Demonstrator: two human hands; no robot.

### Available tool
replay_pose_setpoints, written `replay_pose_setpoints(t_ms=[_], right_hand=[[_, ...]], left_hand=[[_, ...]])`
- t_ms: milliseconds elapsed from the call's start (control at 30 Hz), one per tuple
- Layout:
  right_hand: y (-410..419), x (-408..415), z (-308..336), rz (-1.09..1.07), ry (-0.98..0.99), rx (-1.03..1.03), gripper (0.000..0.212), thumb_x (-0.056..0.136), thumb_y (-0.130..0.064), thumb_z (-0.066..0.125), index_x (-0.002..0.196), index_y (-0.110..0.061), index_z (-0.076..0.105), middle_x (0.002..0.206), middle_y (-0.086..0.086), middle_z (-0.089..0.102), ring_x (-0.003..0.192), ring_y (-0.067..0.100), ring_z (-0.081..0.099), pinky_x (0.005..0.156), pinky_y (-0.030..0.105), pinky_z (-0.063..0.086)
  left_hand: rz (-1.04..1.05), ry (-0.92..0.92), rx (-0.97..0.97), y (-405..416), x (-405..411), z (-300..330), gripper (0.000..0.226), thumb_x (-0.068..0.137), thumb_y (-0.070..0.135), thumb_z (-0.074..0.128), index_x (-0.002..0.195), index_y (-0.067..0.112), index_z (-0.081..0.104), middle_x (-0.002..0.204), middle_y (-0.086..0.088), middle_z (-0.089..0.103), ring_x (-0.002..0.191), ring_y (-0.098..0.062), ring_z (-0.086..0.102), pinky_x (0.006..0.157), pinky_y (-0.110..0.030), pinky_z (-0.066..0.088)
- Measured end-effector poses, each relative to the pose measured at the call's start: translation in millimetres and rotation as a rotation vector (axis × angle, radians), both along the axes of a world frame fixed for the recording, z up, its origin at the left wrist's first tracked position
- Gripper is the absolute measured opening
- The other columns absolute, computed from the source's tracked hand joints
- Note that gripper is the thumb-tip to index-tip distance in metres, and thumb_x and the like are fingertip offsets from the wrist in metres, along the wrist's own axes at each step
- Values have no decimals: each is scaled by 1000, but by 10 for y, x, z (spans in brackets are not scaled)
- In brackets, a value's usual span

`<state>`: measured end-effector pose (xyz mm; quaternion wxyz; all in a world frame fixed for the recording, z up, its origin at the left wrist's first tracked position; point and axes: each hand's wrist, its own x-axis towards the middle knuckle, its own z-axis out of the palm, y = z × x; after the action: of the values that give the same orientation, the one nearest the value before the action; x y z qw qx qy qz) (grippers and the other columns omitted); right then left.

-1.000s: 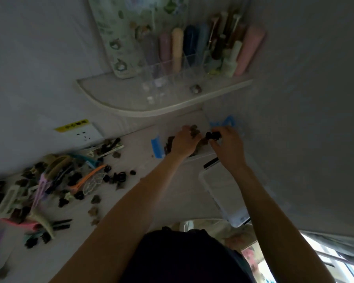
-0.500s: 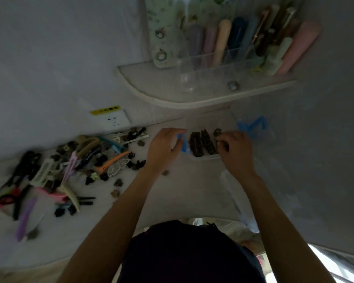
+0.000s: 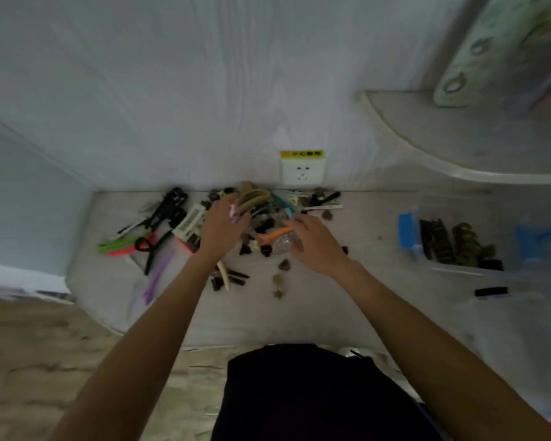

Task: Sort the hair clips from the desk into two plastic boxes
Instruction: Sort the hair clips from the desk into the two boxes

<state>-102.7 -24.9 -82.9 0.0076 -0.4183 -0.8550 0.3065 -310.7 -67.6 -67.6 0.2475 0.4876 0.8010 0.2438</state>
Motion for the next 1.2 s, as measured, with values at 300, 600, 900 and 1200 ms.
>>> replay_pose_setpoints(t_ms=[300, 600, 900, 1200], right_hand=[[-111, 2, -269, -15, -124, 211, 55, 81, -25, 63, 133, -24, 45, 133, 11, 50, 127, 34, 41, 105, 47, 33], [-123, 29, -199, -142, -200, 246, 55, 76, -31, 70, 124, -11, 51, 125, 16, 53, 116, 35, 45, 97, 43, 36], [-85, 41, -148, -78, -289, 353, 48, 67, -31, 76, 106, -11, 58, 100, 14, 59, 90, 32, 56, 75, 38, 46], [71, -30, -53, -147, -178, 221, 33, 90, -17, 51, 123, -17, 49, 124, 14, 45, 112, 31, 43, 84, 37, 44]], left_hand=[[-178, 47, -89, 553, -167, -206, 58, 86, 36, 60, 131, 6, 41, 131, -18, 45, 121, -33, 42, 101, -38, 34], [-331, 197, 34, 405, -127, -324, 39, 77, 25, 70, 108, 10, 52, 119, -14, 47, 111, -31, 45, 91, -37, 42], [-102, 21, 334, 149, -86, -72, 28, 75, 20, 73, 95, 9, 56, 96, -6, 61, 82, -16, 54, 71, -30, 45], [96, -82, 258, -217, 24, 23, 21, 80, 26, 69, 93, 17, 57, 95, 7, 59, 82, -7, 52, 67, -18, 37]])
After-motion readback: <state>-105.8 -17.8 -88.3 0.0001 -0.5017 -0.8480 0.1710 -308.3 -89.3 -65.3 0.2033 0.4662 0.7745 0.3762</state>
